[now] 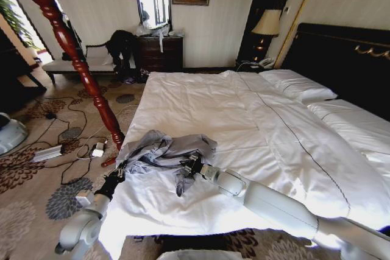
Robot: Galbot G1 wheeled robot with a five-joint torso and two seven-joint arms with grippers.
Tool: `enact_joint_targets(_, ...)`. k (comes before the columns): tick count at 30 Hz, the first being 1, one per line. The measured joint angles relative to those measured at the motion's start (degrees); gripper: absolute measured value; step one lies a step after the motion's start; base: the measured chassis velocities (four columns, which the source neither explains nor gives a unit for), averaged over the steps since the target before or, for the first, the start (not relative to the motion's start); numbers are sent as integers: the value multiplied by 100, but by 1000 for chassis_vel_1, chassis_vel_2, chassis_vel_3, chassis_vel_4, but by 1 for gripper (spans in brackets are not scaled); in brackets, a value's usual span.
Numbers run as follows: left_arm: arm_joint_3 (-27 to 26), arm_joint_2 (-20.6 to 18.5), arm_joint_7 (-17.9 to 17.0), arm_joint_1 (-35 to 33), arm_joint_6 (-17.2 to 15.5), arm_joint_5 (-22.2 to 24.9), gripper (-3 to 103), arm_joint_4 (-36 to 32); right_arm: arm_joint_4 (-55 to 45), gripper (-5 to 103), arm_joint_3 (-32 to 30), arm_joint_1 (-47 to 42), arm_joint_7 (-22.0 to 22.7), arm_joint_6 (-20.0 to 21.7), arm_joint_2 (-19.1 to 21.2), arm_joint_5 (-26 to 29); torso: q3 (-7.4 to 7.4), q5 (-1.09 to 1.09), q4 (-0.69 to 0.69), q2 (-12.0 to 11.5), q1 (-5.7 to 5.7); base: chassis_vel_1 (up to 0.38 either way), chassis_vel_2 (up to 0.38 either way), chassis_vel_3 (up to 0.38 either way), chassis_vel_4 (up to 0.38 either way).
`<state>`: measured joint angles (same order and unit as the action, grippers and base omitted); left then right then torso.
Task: Pick up the clothes from the bed and hang them on the clothes hanger.
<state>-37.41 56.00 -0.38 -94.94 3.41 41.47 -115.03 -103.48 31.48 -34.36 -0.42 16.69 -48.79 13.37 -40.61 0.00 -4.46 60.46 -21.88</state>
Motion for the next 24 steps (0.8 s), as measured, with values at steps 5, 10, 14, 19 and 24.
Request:
enact_joint_targets(5, -10, 2, 0, 0, 0, 9, 0, -10, -9, 7, 21, -5, 5, 8, -23, 0, 0, 0, 0, 0, 0, 0, 0, 0, 0)
enact_joint_targets(10, -19, 19, 0, -22, 0, 2, 0, -35, -100, 0, -7, -32, 57, 27, -5, 89, 0, 0, 0, 0, 0, 0, 0, 0, 0)
enact_joint_targets(14, -43, 22, 0, -49, 0, -10, 0, -63, -204, 0, -127, -54, 148, 73, 13, 367, 0, 0, 0, 0, 0, 0, 0, 0, 0)
enact_joint_targets(19, -199, 21, 0, -95, 0, 22, 0, -95, -353, 0, -829, -208, 549, 393, 112, 1526, 0, 0, 1, 0, 0, 0, 0, 0, 0)
enact_joint_targets(24, -318, 15, -1, -119, -2, 99, 0, -106, -324, 0, -1550, -448, 705, 545, 414, 2086, 0, 0, 0, 0, 0, 0, 0, 0, 0)
